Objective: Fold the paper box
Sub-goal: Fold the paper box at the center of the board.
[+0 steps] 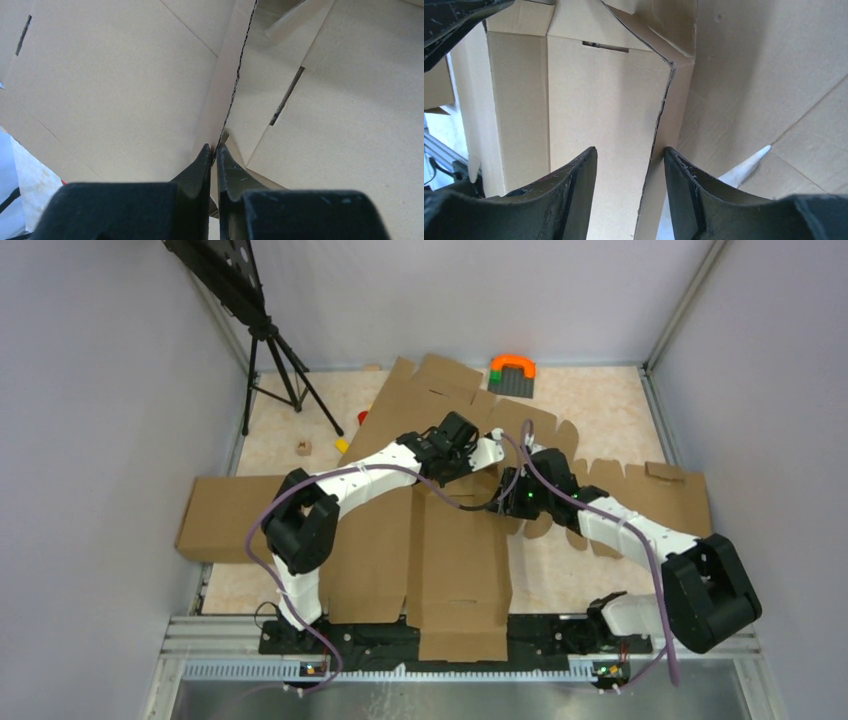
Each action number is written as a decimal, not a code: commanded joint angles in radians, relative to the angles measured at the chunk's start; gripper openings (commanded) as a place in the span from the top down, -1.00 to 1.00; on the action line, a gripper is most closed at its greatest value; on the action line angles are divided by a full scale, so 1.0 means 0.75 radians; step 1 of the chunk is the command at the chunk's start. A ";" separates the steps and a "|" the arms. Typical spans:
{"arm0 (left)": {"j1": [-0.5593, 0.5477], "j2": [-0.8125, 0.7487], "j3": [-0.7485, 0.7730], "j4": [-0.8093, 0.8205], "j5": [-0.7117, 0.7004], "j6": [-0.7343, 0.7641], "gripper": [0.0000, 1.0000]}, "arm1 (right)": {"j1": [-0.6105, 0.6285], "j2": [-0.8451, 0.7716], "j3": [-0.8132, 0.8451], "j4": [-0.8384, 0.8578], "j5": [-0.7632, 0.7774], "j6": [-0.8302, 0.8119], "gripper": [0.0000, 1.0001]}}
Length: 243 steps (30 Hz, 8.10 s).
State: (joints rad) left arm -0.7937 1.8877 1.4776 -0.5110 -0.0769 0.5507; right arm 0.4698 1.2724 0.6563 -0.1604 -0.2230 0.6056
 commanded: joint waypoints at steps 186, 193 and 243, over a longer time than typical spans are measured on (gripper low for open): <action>0.541 -0.984 -1.294 0.209 0.400 -1.747 -0.97 | -0.175 0.305 0.062 0.491 -0.108 0.144 -0.21; 0.541 -0.976 -1.434 0.531 0.627 -1.763 -0.97 | -0.174 0.314 0.053 0.492 -0.121 0.150 -0.21; 0.541 -0.849 -1.314 0.295 0.459 -1.565 -0.97 | -0.286 0.398 0.221 0.448 -0.264 0.308 -0.89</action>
State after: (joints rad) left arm -0.3889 1.2098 0.5076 -0.1963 0.3691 -0.6827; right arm 0.2634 1.5398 0.7696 0.1837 -0.3153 0.7853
